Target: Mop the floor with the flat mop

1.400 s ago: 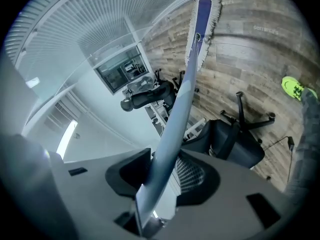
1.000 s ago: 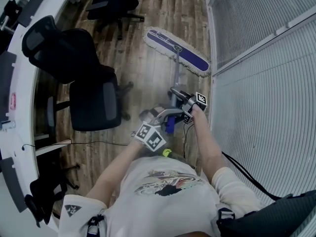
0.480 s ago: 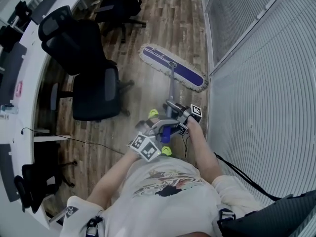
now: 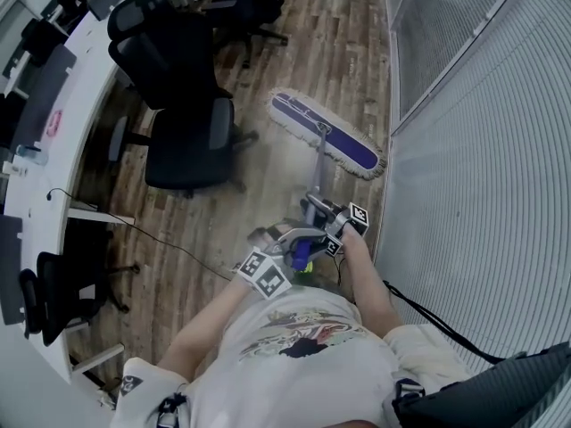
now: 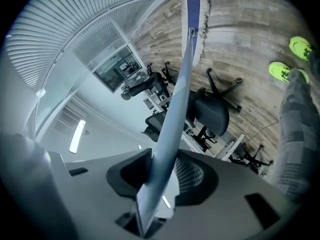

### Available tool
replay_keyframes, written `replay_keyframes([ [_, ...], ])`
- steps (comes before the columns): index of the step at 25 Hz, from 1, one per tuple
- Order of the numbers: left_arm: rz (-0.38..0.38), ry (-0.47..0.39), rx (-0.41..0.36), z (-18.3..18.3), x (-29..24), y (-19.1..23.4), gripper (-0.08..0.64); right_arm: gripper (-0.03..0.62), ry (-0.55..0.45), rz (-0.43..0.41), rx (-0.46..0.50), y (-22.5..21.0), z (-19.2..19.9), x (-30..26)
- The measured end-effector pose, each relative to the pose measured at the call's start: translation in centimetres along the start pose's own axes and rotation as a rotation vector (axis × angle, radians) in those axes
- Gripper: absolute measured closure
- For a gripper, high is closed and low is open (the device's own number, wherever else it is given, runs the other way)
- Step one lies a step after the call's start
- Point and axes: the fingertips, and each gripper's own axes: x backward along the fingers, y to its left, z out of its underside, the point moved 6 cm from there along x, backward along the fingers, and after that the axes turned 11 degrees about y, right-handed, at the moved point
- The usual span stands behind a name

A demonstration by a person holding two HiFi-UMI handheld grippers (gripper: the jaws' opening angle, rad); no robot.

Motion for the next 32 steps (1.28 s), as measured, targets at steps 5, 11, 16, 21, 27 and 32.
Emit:
replay_keyframes([
  [5, 0.001, -0.003, 0.018, -1.0, 3.1, -2.9, 0.471, 0.460, 0.005, 0.026, -0.005, -2.3, 3.8, 0.7],
  [11, 0.016, -0.038, 0.015, -1.3, 9.7, -9.3, 0.471, 0.460, -0.032, 0.019, 0.001, -7.2, 11.7, 1.2],
  [16, 0.035, -0.071, 0.034, -0.8, 16.5, -14.0, 0.471, 0.460, -0.049, 0.003, 0.011, -12.2, 18.1, 0.8],
  [21, 0.061, -0.074, 0.023, 0.8, 20.3, -18.8, 0.456, 0.460, -0.087, -0.010, 0.018, -16.9, 22.0, 0.7],
  [27, 0.072, -0.089, 0.065, 2.0, 21.3, -19.9, 0.434, 0.460, -0.129, -0.012, 0.031, -18.4, 22.9, 0.2],
  [32, 0.071, -0.075, 0.041, 2.4, 21.4, -18.6, 0.437, 0.456, -0.130, 0.027, 0.054, -17.8, 22.3, -0.5],
])
